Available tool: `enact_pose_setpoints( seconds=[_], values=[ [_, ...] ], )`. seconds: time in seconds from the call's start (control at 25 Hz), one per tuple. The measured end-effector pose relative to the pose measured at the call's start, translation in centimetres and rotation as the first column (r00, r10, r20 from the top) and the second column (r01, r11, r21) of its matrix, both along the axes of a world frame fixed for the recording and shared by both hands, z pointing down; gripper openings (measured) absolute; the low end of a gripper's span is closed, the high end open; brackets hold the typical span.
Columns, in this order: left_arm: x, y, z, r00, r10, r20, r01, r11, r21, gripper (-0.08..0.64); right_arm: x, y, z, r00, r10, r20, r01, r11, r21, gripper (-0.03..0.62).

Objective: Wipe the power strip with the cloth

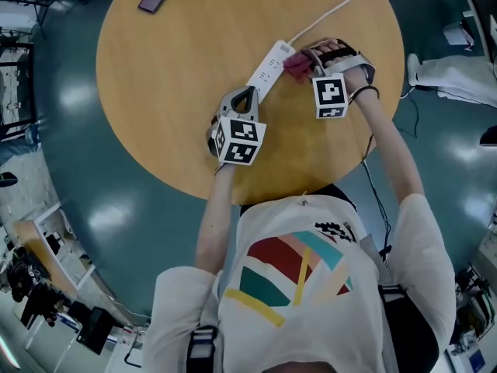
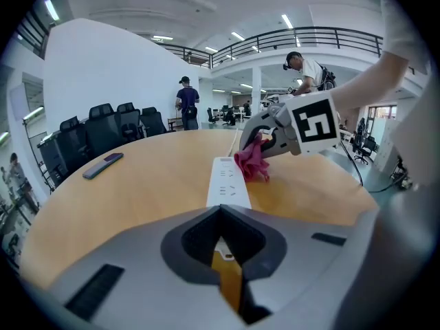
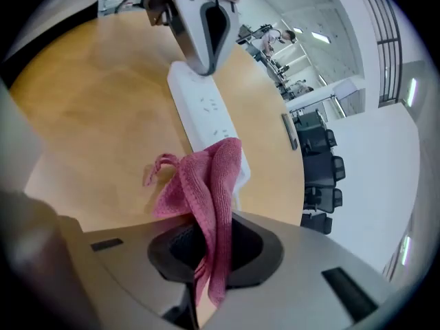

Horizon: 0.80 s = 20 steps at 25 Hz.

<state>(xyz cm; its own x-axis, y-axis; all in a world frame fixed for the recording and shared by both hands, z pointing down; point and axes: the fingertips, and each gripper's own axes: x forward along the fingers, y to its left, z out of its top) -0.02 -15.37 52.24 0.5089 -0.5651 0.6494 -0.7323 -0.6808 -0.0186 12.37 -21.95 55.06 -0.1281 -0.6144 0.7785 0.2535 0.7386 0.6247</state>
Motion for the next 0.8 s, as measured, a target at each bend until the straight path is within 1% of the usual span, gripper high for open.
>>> enact_pose_setpoints(
  seconds=[0.2,0.24,0.28,0.32,0.36,0.4,0.44,0.48,0.52,0.56,0.6,0.64,0.68,0.72,0.76,0.8],
  values=[
    [0.4,0.2,0.5,1.000,-0.007,-0.008,0.007,1.000,-0.003,0.041,1.9,-1.4,0.1,0.999,0.043,-0.012,-0.043,0.999,-0.001,0.039],
    [0.4,0.2,0.5,1.000,-0.011,-0.010,0.011,1.000,-0.004,0.041,2.0,-1.6,-0.2,0.998,0.064,0.005,-0.064,0.998,-0.005,0.038],
    [0.4,0.2,0.5,1.000,-0.018,-0.011,0.018,1.000,-0.006,0.041,2.2,-1.8,-0.6,0.994,0.105,0.040,-0.105,0.994,-0.018,0.040],
    [0.3,0.2,0.5,1.000,-0.029,-0.013,0.028,1.000,-0.011,0.041,2.3,-1.9,-1.0,0.981,0.168,0.092,-0.164,0.985,-0.050,0.040],
    [0.2,0.3,0.5,0.999,-0.043,-0.018,0.043,0.999,-0.017,0.041,2.4,-2.1,-1.4,0.956,0.250,0.156,-0.235,0.966,-0.107,0.040],
    [0.1,0.4,0.5,0.998,-0.061,-0.024,0.060,0.998,-0.023,0.041,2.4,-2.2,-1.8,0.911,0.345,0.225,-0.307,0.933,-0.187,0.039],
    [0.0,0.4,0.5,0.996,-0.078,-0.031,0.077,0.997,-0.028,0.041,2.2,-2.4,-2.2,0.848,0.444,0.289,-0.368,0.886,-0.282,0.039],
    [-0.1,0.4,0.5,0.995,-0.091,-0.037,0.090,0.995,-0.031,0.041,1.9,-2.7,-2.6,0.767,0.542,0.343,-0.413,0.827,-0.382,0.038],
    [-0.3,0.4,0.4,0.994,-0.099,-0.040,0.097,0.995,-0.032,0.041,1.6,-3.3,-3.0,0.672,0.634,0.382,-0.440,0.757,-0.482,0.040],
    [-0.4,0.3,0.4,0.994,-0.099,-0.038,0.098,0.995,-0.030,0.041,1.1,-3.9,-3.4,0.570,0.716,0.402,-0.451,0.682,-0.576,0.040],
    [-0.4,0.3,0.3,0.995,-0.092,-0.030,0.092,0.995,-0.026,0.041,0.6,-4.6,-3.8,0.471,0.785,0.403,-0.447,0.606,-0.658,0.039],
    [-0.5,0.4,0.3,0.996,-0.082,-0.018,0.081,0.997,-0.019,0.041,0.0,-5.1,-4.2,0.389,0.836,0.388,-0.430,0.537,-0.726,0.040],
    [-0.4,0.5,0.4,0.998,-0.069,-0.003,0.069,0.998,-0.009,0.041,-0.7,-5.5,-4.4,0.331,0.871,0.363,-0.408,0.479,-0.778,0.039],
    [-0.4,0.6,0.4,0.998,-0.058,0.013,0.058,0.998,0.001,0.041,-1.3,-5.7,-4.3,0.302,0.893,0.334,-0.388,0.436,-0.812,0.040],
    [-0.4,0.7,0.5,0.998,-0.049,0.028,0.049,0.999,0.011,0.041,-1.9,-5.8,-4.0,0.299,0.904,0.306,-0.381,0.407,-0.830,0.040],
    [-0.4,0.7,0.5,0.998,-0.044,0.040,0.043,0.999,0.019,0.041,-2.3,-5.8,-3.5,0.313,0.908,0.279,-0.385,0.390,-0.836,0.039]
  ],
)
